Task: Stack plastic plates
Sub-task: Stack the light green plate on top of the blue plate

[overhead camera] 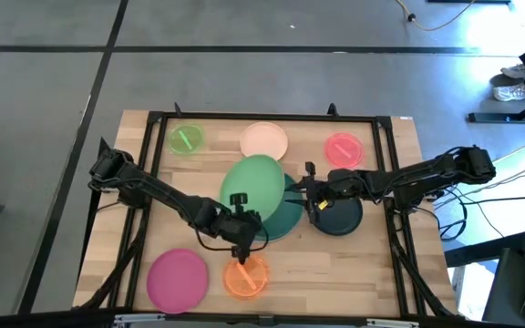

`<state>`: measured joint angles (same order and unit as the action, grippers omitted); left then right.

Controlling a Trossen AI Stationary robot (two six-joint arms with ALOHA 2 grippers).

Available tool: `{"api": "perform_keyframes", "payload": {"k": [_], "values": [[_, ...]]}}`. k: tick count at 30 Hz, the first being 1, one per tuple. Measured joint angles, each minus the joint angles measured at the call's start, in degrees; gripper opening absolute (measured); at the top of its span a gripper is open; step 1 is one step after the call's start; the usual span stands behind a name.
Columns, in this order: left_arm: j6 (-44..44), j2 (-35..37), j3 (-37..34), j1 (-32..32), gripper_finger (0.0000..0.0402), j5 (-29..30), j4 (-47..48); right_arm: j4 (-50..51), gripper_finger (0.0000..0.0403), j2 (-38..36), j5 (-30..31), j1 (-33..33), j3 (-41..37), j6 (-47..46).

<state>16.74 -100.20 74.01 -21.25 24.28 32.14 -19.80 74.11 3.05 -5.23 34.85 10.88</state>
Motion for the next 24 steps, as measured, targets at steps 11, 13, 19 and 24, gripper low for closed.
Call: {"api": "perform_keyframes", "payload": {"k": [11, 13, 19, 24], "values": [[0.3, 0.0, -3.8, 1.2, 0.0010, -1.6, -1.8, -2.9, 0.0144, -0.7, 4.1, 0.0, 0.0, 3.1], [0.5, 0.0, -2.7, 1.1, 0.0010, -2.4, -0.6, -3.3, 0.0144, -0.7, 4.1, 0.0, 0.2, 3.1], [3.2, 0.0, 0.1, 0.1, 0.0010, -3.7, 5.7, -2.6, 0.0144, -0.7, 4.1, 0.0, 0.1, 3.2], [5.7, 0.0, 2.9, -0.3, 0.0010, -3.9, 11.0, -2.9, 0.0144, -0.7, 3.9, -0.1, 0.1, 4.4]]}}
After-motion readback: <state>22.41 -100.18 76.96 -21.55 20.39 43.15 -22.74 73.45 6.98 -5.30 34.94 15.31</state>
